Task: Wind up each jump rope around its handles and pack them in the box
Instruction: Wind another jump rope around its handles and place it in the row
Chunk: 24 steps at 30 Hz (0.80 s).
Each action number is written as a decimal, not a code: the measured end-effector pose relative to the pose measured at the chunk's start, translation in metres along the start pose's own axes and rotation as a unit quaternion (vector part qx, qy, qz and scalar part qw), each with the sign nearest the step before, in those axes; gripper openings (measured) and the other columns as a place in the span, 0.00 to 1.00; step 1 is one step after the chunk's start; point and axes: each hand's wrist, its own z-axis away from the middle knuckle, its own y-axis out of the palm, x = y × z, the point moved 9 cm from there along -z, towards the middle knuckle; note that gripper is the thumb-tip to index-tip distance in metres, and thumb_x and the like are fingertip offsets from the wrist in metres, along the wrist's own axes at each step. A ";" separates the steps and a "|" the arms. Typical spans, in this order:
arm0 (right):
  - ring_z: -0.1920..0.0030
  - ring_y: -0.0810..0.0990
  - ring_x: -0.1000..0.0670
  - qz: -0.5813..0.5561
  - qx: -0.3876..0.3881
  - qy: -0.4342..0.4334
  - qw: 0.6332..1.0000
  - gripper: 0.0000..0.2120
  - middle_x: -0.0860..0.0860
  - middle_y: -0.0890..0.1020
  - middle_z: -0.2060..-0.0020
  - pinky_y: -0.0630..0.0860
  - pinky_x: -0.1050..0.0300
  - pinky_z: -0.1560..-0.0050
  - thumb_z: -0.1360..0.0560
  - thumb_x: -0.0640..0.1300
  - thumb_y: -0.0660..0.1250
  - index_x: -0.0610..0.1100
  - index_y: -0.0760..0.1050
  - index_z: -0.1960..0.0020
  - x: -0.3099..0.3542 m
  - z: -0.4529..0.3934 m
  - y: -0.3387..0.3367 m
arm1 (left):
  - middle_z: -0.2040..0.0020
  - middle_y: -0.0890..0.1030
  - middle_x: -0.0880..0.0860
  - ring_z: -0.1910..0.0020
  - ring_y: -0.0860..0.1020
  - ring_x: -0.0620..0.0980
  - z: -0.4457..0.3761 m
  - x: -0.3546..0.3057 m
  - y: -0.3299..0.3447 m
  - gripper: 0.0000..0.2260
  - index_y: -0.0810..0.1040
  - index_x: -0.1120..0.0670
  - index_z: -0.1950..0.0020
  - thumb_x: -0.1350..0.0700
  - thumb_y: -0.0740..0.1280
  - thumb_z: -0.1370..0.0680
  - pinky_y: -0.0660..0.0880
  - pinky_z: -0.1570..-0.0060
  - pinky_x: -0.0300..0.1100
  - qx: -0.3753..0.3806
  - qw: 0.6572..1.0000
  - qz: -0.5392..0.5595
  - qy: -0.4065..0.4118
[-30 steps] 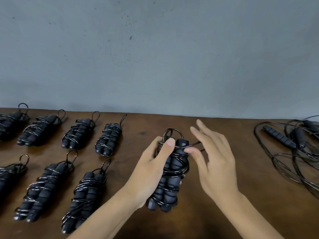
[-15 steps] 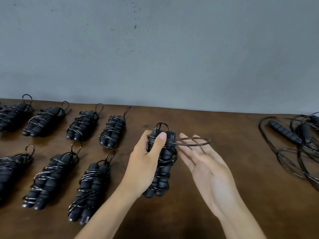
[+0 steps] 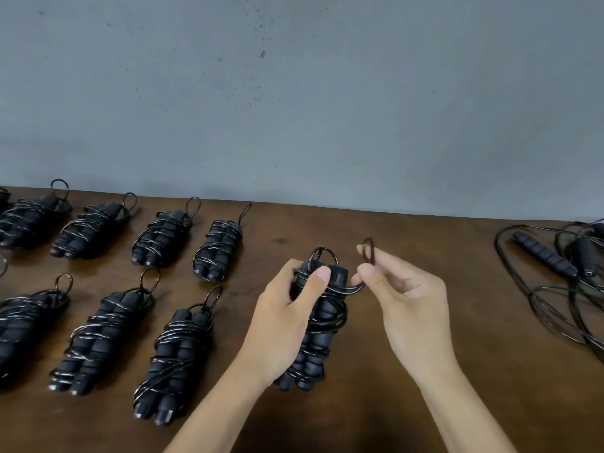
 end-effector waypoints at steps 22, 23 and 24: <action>0.74 0.46 0.58 0.619 0.150 -0.187 0.748 0.28 0.55 0.50 0.74 0.40 0.65 0.72 0.46 0.33 0.80 0.48 0.60 0.71 0.060 0.001 0.046 | 0.49 0.82 0.41 0.53 0.81 0.38 0.008 -0.025 0.014 0.16 0.62 0.27 0.29 0.38 0.55 0.16 0.80 0.51 0.40 -0.005 0.959 -0.249 0.133; 0.74 0.46 0.58 0.623 0.162 -0.169 0.746 0.27 0.55 0.51 0.74 0.41 0.65 0.72 0.44 0.34 0.80 0.48 0.61 0.71 0.059 0.003 0.047 | 0.49 0.82 0.41 0.53 0.81 0.38 0.008 -0.025 0.014 0.16 0.61 0.27 0.28 0.38 0.55 0.16 0.79 0.52 0.38 -0.005 0.957 -0.255 0.134; 0.74 0.49 0.58 0.632 0.171 -0.154 0.740 0.23 0.55 0.54 0.74 0.43 0.64 0.73 0.38 0.35 0.78 0.48 0.63 0.70 0.057 0.003 0.048 | 0.50 0.82 0.41 0.53 0.81 0.39 0.009 -0.024 0.015 0.16 0.61 0.26 0.28 0.38 0.55 0.16 0.79 0.53 0.37 -0.005 0.955 -0.263 0.135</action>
